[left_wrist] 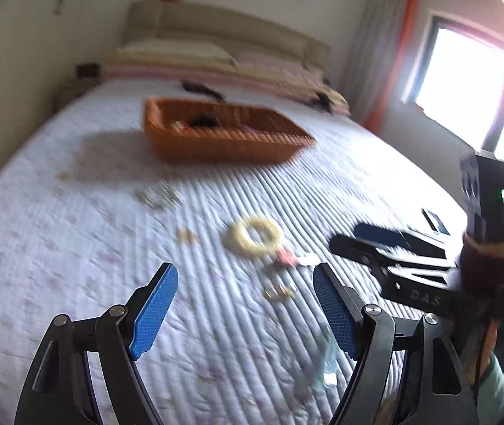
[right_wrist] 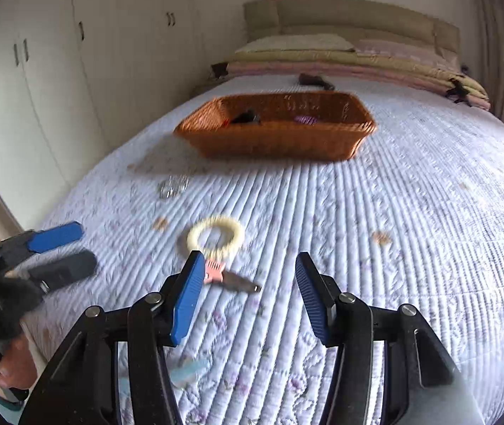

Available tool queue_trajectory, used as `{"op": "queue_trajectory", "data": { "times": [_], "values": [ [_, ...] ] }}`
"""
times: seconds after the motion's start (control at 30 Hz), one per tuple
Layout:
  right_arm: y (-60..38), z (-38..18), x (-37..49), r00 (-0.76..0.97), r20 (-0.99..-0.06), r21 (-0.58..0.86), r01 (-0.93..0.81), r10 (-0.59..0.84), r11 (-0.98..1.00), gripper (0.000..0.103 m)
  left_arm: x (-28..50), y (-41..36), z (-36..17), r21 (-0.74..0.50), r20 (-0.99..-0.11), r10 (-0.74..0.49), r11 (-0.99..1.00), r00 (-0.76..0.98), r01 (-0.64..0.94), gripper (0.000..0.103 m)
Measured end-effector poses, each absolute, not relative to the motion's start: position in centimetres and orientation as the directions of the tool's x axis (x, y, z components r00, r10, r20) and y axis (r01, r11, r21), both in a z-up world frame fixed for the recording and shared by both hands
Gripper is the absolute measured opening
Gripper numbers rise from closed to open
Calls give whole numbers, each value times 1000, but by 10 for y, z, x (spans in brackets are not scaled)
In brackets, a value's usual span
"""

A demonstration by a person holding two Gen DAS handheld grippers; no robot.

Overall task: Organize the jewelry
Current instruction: 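Move both open grippers back toward the keys and cream bracelet, then close the right gripper on the pink star tag of the keys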

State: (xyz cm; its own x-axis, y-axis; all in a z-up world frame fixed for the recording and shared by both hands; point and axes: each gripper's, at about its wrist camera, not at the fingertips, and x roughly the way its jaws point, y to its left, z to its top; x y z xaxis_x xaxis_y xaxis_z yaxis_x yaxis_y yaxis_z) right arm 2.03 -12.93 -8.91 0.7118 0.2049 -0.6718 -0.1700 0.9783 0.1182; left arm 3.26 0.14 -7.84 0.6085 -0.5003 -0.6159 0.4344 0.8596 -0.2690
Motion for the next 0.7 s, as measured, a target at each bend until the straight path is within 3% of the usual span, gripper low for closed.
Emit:
{"op": "queue_trajectory", "data": {
  "times": [0.33, 0.7],
  "values": [
    [-132, -108, 42, 621, -735, 127, -269, 272, 955, 53, 39, -9, -105, -307, -657, -543, 827, 524, 472, 79],
    [-107, -119, 63, 556, -792, 29, -376, 251, 926, 52, 46, -16, -114, -312, -672, -559, 808, 485, 499, 79]
  ]
}}
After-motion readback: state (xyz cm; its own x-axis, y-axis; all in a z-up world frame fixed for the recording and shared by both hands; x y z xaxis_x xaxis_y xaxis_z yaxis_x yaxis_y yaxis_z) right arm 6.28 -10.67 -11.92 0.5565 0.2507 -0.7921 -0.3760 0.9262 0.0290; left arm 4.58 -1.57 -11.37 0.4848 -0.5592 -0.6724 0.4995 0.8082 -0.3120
